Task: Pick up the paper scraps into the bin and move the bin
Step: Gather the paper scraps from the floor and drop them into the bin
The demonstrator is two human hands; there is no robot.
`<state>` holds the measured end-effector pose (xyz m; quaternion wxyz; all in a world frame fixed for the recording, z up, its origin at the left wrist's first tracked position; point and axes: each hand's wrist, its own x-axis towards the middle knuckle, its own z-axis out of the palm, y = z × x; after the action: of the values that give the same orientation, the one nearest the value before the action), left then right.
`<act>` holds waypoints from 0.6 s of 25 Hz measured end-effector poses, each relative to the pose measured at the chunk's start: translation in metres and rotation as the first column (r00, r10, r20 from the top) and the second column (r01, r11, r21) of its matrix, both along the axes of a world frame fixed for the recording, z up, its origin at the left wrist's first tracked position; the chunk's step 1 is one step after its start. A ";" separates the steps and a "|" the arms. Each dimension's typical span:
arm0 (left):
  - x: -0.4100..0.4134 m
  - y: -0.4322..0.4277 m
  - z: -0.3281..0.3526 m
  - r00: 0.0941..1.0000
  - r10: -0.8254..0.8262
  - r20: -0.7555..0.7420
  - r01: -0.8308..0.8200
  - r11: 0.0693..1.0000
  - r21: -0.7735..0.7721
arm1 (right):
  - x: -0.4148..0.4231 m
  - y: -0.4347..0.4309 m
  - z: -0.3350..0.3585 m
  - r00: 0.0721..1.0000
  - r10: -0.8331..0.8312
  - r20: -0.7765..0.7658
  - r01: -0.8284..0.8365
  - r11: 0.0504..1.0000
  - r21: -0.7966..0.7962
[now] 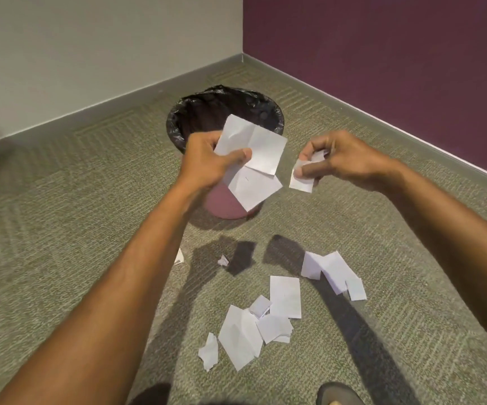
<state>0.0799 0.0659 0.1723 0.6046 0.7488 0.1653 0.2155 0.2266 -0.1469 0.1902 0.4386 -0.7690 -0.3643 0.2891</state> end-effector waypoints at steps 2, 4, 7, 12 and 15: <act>0.005 0.019 0.017 0.997 0.059 0.039 -0.059 0.998 -0.018 | 0.000 0.026 0.020 0.999 -0.040 0.006 0.039 0.992 0.122; 0.016 0.037 0.028 0.991 0.118 0.061 -0.118 0.993 -0.016 | 0.003 0.057 0.035 0.992 -0.128 0.014 0.122 0.972 0.201; 0.037 0.056 0.036 0.961 0.276 0.005 -0.276 0.961 0.003 | 0.008 0.100 0.046 0.961 -0.274 0.035 0.257 0.934 0.247; 0.052 0.077 0.031 0.953 0.292 -0.077 -0.289 0.956 0.047 | 0.017 0.136 0.033 0.955 -0.292 0.053 0.278 0.943 0.181; 0.049 0.081 0.023 0.957 0.264 -0.122 -0.260 0.964 0.050 | 0.018 0.140 0.021 0.973 -0.220 0.065 0.211 0.970 0.119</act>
<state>0.1291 0.1467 0.1950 0.5463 0.7425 0.2977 0.2482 0.2447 -0.0067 0.2109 0.4951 -0.7890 -0.3109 0.1890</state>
